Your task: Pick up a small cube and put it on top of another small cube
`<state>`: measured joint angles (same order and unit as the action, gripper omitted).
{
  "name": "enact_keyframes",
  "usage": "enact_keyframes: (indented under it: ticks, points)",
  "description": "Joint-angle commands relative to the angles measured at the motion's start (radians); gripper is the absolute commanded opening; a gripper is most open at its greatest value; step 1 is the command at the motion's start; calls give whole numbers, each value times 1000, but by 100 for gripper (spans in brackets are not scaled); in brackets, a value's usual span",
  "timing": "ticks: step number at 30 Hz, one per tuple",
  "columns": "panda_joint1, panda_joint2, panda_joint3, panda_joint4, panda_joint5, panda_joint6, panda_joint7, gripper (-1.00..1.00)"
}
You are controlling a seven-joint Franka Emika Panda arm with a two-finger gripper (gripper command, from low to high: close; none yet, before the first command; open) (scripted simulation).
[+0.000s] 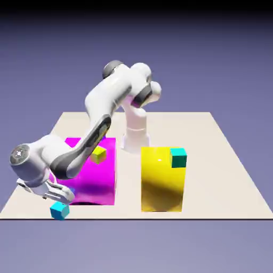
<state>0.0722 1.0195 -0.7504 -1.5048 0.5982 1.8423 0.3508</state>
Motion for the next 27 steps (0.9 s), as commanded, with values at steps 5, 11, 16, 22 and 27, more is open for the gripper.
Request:
enact_keyframes:
  ticks: [5,11,16,22,27]
  points:
    - [-1,-24,-16,28,-19,-48,10,-100]
    - [-9,-219,34,-9,-64,-60,-28,-100]
    - [-42,-401,99,-114,-131,-69,17,-100]
    - [-83,-618,176,-242,-213,-80,75,-100]
    - [-136,-799,240,-377,-306,-115,187,-100]
